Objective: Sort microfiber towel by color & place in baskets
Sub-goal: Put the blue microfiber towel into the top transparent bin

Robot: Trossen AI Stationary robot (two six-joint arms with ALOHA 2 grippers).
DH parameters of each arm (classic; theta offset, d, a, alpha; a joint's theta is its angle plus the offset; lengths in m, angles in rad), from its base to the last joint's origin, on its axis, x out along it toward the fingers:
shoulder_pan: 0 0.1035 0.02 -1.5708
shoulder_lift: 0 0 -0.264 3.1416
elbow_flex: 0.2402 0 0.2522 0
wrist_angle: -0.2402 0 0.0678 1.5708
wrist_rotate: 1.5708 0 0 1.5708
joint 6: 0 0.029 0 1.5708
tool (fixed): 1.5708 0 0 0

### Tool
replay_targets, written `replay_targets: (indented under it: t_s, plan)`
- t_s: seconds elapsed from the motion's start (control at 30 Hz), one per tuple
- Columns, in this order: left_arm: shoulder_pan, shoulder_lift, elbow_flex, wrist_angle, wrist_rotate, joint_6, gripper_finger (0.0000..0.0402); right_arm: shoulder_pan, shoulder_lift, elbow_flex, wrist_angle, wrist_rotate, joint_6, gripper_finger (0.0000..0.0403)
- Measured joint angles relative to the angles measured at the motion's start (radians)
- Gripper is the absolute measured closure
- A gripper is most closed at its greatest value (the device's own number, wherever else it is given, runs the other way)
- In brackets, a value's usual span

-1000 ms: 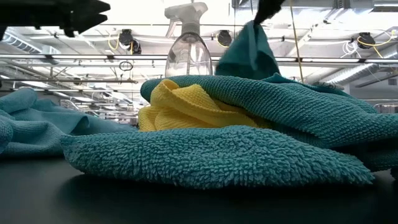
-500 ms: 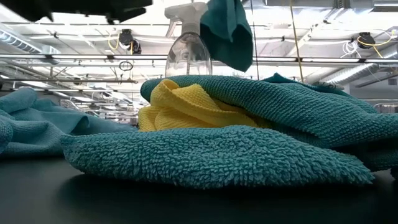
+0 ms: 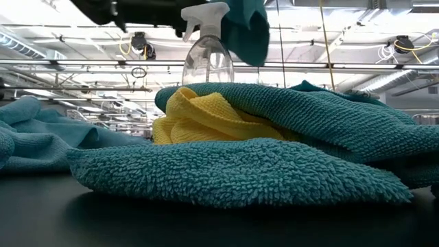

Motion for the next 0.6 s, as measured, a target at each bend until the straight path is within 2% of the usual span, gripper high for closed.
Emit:
replay_targets:
  t_s: [0.13,0.33,0.47,0.6]
  plan:
    - [0.003,0.071,0.069,0.002,0.11,-0.002,0.0076,0.006,0.0,0.0,-0.001,-0.002,-0.004,0.0402]
    - [0.003,0.141,0.153,0.001,0.386,-0.06,0.0076,0.0,0.017,0.0,-0.027,-0.022,-0.01,0.0402]
    - [0.009,0.147,0.177,-0.055,0.436,-0.095,0.0076,-0.01,0.031,-0.001,-0.064,-0.019,-0.014,0.0402]
    - [0.036,0.147,0.176,-0.041,0.51,-0.185,0.0076,-0.02,0.039,-0.001,-0.091,-0.016,-0.018,0.0402]
